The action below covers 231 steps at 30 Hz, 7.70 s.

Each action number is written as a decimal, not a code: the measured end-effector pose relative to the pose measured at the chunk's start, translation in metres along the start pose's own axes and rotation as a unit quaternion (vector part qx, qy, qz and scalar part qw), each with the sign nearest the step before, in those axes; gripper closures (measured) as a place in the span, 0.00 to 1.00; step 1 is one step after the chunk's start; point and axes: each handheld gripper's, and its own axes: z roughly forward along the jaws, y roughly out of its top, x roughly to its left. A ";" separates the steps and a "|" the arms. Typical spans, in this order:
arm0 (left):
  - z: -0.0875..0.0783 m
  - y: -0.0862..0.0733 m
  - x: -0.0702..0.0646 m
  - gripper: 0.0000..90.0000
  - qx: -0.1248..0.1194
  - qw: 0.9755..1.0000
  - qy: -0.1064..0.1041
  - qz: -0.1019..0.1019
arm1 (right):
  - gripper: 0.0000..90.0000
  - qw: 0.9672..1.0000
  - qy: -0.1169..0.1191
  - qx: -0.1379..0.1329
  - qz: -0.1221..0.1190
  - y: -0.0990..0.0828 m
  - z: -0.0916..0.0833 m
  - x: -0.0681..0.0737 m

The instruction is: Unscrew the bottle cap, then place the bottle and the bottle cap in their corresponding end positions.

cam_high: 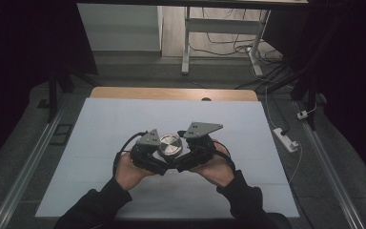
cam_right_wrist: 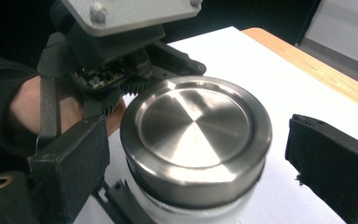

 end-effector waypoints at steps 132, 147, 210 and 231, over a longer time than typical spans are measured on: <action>-0.005 -0.001 0.049 0.17 0.000 1.000 0.021 0.012 | 0.21 0.996 0.080 -0.032 -0.035 -0.054 -0.029 0.015; 0.013 0.013 0.055 0.17 -0.006 1.000 0.017 0.017 | 0.21 0.997 0.069 -0.022 -0.033 -0.072 -0.023 0.023; 0.074 -0.007 0.102 0.17 0.006 0.998 0.068 -0.014 | 0.21 0.996 0.055 0.068 -0.009 -0.132 0.051 0.021; 0.082 -0.015 0.105 0.17 0.027 0.997 0.067 -0.017 | 0.20 0.990 0.055 0.125 -0.042 -0.132 0.059 0.026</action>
